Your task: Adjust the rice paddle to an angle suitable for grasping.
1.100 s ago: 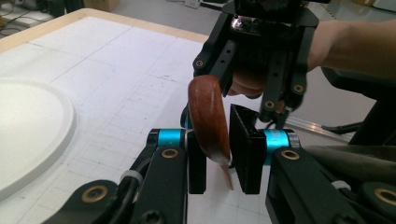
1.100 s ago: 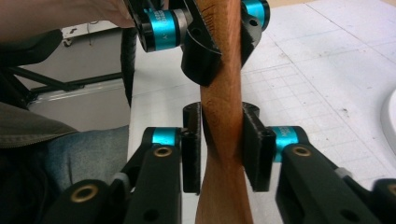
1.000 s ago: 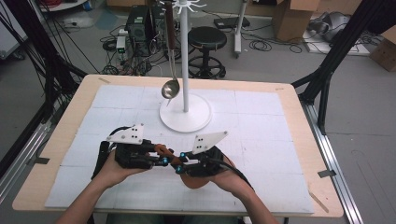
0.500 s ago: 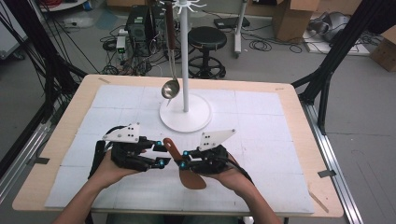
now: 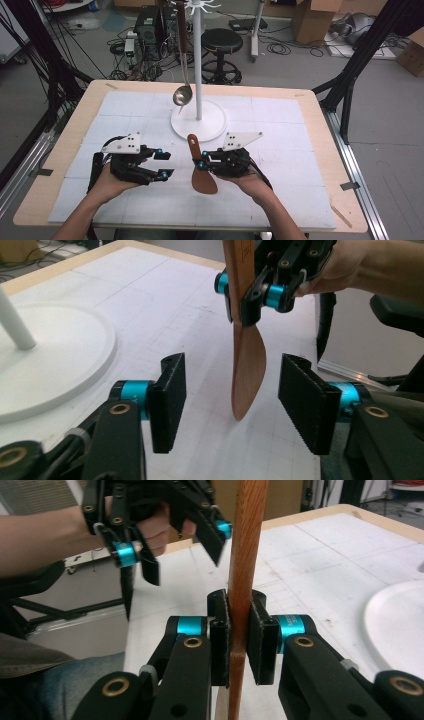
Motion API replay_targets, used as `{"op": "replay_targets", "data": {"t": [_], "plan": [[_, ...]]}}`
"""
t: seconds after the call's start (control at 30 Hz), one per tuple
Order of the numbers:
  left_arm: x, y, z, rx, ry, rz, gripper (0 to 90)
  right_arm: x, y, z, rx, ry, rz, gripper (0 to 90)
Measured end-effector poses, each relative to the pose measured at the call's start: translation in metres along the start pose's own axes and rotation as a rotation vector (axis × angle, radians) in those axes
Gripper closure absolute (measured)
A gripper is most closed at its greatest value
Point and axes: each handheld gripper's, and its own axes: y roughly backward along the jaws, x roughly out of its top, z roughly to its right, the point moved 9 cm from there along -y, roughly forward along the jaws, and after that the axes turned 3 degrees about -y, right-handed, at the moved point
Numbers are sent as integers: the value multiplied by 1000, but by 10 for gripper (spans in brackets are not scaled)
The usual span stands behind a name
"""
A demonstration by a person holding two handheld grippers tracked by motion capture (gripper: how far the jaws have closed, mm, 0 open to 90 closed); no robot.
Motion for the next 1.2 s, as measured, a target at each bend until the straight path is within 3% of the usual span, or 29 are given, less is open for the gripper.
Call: {"op": "replay_targets", "data": {"t": [0.63, 1.2], "plan": [[-20, 27, -27, 133, 45, 13, 283, 19, 11, 37, -74, -42, 44, 820], [-33, 41, -42, 209, 80, -4, 201, 34, 16, 54, -109, -41, 48, 820]]}}
